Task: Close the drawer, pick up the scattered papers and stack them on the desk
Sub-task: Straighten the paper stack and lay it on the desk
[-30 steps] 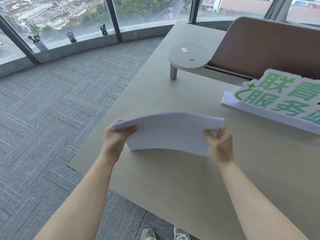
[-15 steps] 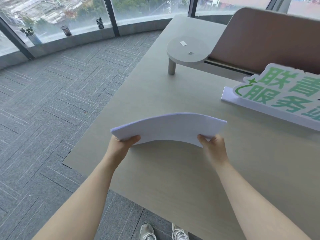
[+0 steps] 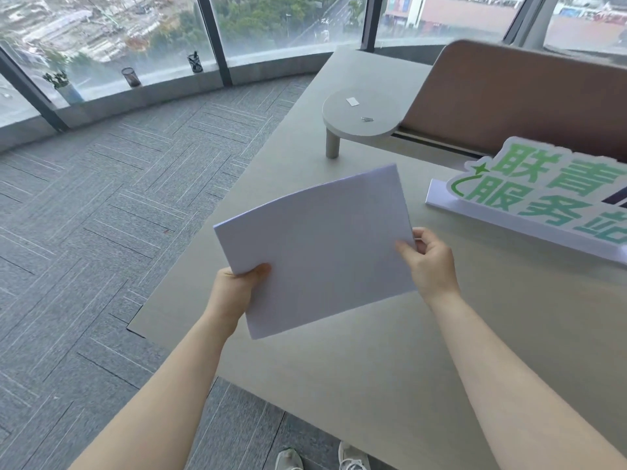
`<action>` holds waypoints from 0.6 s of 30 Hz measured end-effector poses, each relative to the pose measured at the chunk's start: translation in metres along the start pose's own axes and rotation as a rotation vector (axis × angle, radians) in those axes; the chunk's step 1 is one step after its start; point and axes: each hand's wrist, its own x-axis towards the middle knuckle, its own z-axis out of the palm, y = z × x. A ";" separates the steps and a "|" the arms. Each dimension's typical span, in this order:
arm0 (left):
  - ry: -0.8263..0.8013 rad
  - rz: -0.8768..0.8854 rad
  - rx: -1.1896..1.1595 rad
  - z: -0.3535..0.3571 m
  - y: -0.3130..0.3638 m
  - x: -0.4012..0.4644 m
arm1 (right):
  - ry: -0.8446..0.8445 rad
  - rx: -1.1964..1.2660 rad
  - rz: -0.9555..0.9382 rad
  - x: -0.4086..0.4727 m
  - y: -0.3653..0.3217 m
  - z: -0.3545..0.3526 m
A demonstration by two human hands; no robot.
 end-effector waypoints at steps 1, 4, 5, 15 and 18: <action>0.000 -0.018 -0.033 0.000 0.001 -0.003 | 0.039 0.050 0.015 -0.001 -0.003 -0.003; -0.006 -0.082 -0.114 0.003 0.000 -0.010 | 0.148 0.277 0.150 -0.009 -0.009 -0.005; -0.007 -0.105 -0.140 0.005 0.000 -0.012 | 0.170 0.362 0.196 -0.015 -0.011 -0.002; 0.016 -0.197 -0.300 0.039 -0.001 -0.029 | 0.067 0.330 0.214 -0.061 -0.008 0.058; 0.009 -0.209 -0.323 0.041 -0.005 -0.033 | 0.069 0.246 0.199 -0.065 -0.004 0.065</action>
